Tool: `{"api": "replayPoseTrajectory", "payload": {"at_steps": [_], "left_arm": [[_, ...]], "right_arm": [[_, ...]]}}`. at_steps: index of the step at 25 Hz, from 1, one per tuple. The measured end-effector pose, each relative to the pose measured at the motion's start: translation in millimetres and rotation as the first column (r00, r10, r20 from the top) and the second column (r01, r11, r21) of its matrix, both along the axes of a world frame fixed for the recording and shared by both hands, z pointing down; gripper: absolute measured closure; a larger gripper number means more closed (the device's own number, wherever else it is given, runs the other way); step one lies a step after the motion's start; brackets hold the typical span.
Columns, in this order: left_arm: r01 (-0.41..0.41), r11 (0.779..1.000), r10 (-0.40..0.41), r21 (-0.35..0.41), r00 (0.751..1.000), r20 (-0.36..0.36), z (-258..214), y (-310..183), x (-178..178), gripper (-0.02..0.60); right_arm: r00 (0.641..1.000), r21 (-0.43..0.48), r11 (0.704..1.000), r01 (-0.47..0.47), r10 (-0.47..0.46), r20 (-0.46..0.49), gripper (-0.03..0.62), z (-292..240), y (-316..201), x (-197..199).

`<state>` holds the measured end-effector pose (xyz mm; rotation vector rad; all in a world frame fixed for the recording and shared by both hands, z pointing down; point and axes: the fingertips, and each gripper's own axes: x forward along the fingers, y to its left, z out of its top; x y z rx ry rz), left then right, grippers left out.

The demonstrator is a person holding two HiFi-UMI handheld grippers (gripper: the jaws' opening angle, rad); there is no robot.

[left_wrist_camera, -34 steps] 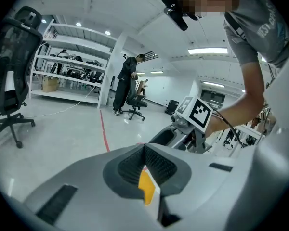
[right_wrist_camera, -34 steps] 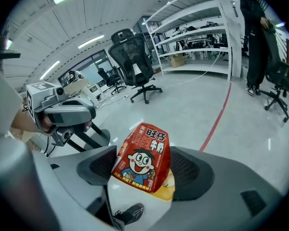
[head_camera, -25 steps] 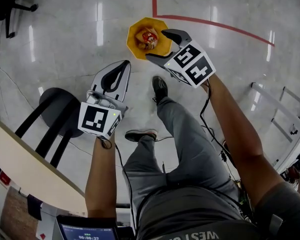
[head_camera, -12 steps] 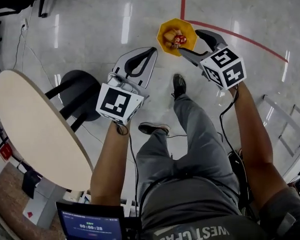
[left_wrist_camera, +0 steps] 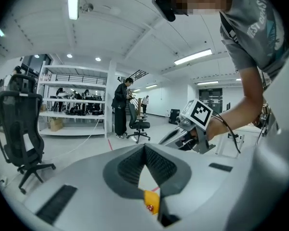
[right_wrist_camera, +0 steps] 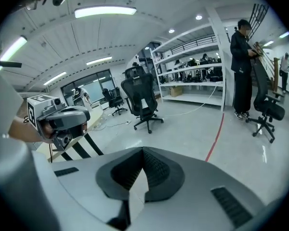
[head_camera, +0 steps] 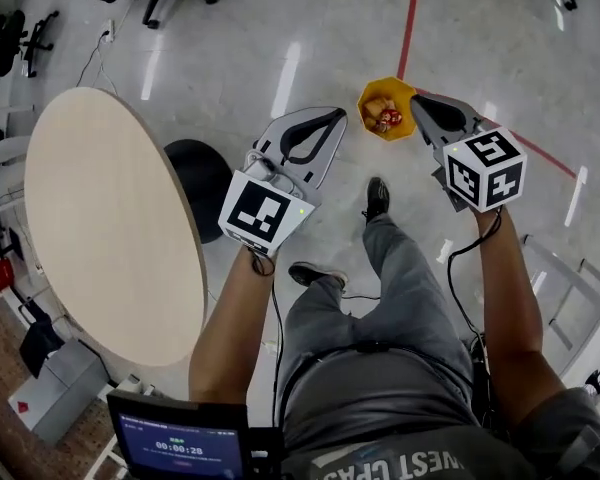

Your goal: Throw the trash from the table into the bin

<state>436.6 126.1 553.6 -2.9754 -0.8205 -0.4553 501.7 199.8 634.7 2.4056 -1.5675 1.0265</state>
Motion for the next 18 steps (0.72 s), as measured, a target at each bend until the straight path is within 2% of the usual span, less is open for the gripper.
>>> {"api": "replayPoseTrajectory", "payload": {"at_steps": [2,4,6,10,15,18], "left_arm": [[0.015,1.0,-0.014,0.006,1.0,-0.026,-30,-11,-12,0.538],[0.024,0.999,-0.022,0.021,0.996,-0.086,-71,-25,-23,0.538],[0.037,0.999,-0.031,0.033,0.987,-0.155,-109,-39,-36,0.538],[0.085,0.996,-0.074,0.039,0.971,-0.228,-165,-69,-73,0.538],[0.158,0.987,-0.141,0.032,0.941,-0.309,-229,-98,-128,0.538],[0.216,0.976,-0.194,0.02,0.912,-0.361,-276,-119,-172,0.538]], "right_arm": [[0.999,0.023,1.0,0.009,-0.008,-0.035,0.585,-36,-13,-9],[0.997,0.049,0.998,0.025,-0.022,-0.075,0.584,-82,-29,-18],[0.993,0.077,0.996,0.048,-0.039,-0.11,0.584,-126,-45,-30],[0.98,0.126,0.987,0.104,-0.08,-0.183,0.584,-200,-79,-63],[0.954,0.177,0.967,0.185,-0.134,-0.267,0.584,-280,-114,-115],[0.932,0.199,0.948,0.249,-0.178,-0.316,0.584,-328,-139,-157]]}}
